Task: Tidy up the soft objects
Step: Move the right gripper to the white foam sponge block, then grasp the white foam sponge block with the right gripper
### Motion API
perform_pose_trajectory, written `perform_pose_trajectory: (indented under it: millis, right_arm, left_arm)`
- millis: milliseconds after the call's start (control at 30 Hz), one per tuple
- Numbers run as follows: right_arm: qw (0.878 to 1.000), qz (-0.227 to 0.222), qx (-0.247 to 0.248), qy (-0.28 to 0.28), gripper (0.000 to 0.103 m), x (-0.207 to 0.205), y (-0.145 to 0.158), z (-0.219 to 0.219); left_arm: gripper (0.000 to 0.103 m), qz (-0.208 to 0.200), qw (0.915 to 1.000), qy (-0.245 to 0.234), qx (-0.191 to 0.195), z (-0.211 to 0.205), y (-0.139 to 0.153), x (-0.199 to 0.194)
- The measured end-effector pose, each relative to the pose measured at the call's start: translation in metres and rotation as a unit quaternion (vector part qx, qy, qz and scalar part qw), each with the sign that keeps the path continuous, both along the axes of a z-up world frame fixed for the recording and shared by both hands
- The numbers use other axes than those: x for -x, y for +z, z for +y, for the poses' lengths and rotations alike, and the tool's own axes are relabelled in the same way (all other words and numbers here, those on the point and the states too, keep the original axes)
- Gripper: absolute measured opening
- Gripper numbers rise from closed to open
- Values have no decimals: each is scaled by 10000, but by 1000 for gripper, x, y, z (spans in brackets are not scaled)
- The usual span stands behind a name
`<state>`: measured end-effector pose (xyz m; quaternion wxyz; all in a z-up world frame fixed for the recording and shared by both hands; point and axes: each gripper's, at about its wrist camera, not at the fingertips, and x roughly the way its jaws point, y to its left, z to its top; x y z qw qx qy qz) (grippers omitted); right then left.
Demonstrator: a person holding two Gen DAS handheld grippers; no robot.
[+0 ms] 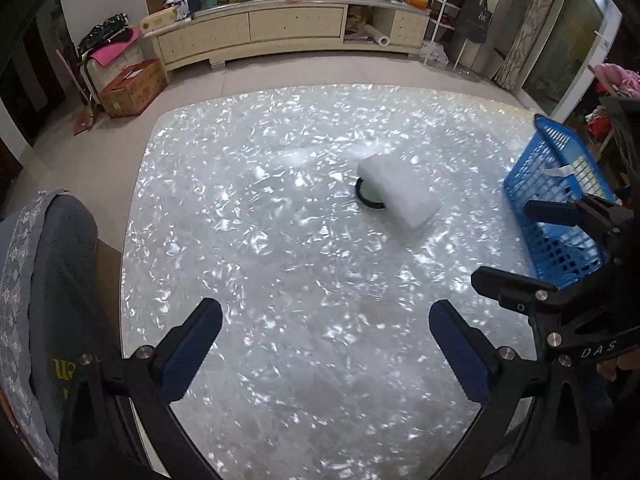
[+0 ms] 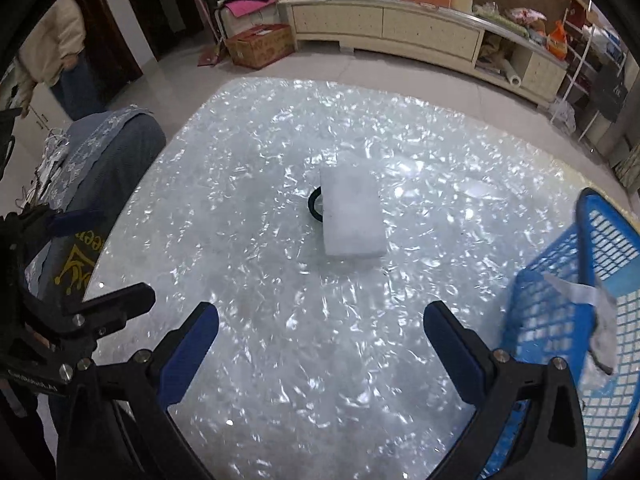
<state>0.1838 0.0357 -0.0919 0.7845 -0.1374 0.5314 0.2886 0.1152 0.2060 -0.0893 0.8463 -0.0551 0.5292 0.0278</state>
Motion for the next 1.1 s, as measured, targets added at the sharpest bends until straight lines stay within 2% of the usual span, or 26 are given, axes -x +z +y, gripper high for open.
perform_pose_trajectory:
  millis: [400, 833, 1000, 1100]
  right_arm:
    - [9988, 325, 190, -322, 103, -40, -49, 22]
    - [9962, 371, 515, -596, 102, -74, -86, 36]
    - [9954, 411, 612, -613, 85, -79, -97, 46]
    - [9957, 356, 621, -595, 71, -81, -100, 58]
  left_arm:
    - [103, 173, 9993, -265, 195, 16, -43, -42]
    - [103, 178, 9980, -610, -19, 20, -74, -73]
    - [103, 221, 9974, -677, 141, 22, -83, -79]
    - [103, 189, 9977, -621, 184, 24, -84, -83]
